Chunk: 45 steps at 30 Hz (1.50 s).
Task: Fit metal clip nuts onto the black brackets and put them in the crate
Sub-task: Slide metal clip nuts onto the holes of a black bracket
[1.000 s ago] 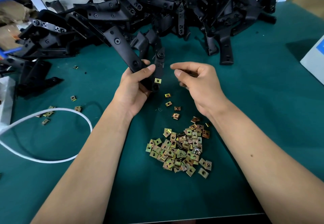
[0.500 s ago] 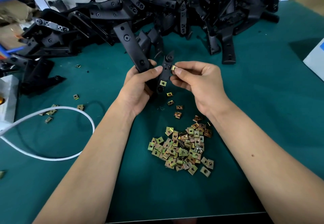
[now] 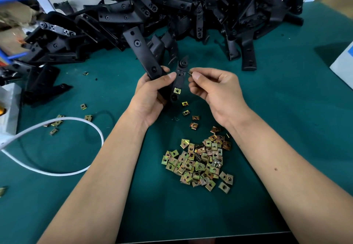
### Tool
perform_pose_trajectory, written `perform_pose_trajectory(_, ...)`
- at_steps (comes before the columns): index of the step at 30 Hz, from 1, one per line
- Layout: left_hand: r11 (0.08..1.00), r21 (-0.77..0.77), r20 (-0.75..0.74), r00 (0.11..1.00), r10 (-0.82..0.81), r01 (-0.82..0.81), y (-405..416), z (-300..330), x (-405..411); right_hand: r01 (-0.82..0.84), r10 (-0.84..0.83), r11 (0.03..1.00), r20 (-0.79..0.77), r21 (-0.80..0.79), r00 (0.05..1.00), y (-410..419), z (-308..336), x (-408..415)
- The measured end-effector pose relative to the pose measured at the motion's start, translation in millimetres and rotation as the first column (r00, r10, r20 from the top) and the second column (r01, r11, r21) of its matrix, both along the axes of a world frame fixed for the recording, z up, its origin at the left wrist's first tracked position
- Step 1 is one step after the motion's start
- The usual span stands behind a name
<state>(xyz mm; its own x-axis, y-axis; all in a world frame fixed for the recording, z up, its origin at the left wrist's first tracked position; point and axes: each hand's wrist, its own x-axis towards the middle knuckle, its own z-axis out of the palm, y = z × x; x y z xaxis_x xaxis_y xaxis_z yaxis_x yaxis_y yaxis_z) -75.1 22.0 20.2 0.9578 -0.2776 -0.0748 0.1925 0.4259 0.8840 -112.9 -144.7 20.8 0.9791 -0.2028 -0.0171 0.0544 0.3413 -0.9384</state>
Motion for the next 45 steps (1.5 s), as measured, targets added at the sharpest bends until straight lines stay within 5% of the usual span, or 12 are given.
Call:
perform_pose_trajectory(22,1.000,-0.012,-0.017,1.000,-0.022,0.021,-8.8,0.3,-3.4,-0.031,0.034,0.998,-0.048,0.049,0.998,4.6,2.8,-0.4)
perform_pose_trajectory(31,0.999,0.015,-0.028,0.999,-0.036,0.037,-6.2,2.6,-4.4,-0.079,0.100,0.990,-0.179,0.118,0.979,1.7,3.4,-0.1)
perform_pose_trajectory(45,0.994,0.093,-0.017,0.999,-0.048,0.050,-8.1,4.5,-8.5,-0.180,0.192,0.979,-0.134,0.094,0.972,-6.3,-0.5,0.5)
